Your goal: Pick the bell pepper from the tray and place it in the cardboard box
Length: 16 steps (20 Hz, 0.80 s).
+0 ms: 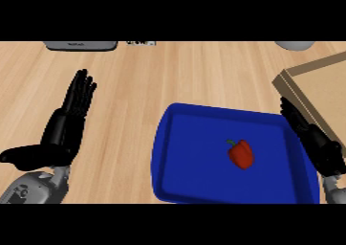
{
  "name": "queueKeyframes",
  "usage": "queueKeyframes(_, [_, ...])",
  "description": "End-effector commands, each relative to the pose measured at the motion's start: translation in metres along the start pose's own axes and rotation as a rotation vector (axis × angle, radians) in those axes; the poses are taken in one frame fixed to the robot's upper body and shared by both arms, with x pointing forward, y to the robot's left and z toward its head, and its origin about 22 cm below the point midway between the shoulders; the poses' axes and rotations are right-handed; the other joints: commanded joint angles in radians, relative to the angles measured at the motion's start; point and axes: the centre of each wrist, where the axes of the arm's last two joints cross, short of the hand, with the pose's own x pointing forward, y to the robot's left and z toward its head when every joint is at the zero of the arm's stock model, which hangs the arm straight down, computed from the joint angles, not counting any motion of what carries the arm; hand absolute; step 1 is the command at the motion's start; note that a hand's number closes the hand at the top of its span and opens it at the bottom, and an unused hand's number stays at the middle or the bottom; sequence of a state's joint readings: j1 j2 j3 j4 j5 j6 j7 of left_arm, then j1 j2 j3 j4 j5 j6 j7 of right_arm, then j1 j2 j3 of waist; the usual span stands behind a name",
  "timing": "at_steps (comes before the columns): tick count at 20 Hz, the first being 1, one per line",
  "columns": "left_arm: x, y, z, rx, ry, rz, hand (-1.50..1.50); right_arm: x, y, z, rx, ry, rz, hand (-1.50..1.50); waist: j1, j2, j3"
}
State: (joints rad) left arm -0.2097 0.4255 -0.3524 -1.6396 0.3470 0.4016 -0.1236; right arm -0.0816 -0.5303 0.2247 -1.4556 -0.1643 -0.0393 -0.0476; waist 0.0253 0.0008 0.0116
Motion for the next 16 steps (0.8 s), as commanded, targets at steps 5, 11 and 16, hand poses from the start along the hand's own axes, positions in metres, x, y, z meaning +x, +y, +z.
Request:
queueKeyframes(5, [-0.061, 0.062, 0.038, 0.238, 0.329, -0.139, 0.0, 0.06, 0.001, -0.014, -0.136, -0.353, 0.059, 1.5, -0.026, -0.001, -0.014])
queueKeyframes(11, [-0.079, 0.054, 0.053, 0.27, 0.463, -0.101, 0.0, 0.006, 0.006, 0.03, -0.429, -0.25, 0.337, -1.5, -0.049, -0.005, -0.012])
queueKeyframes(16, [-0.08, 0.045, 0.045, 0.266, 0.448, -0.119, 0.0, 0.032, 0.019, 0.071, -0.415, -0.307, 0.524, -1.5, -0.045, -0.006, -0.013])
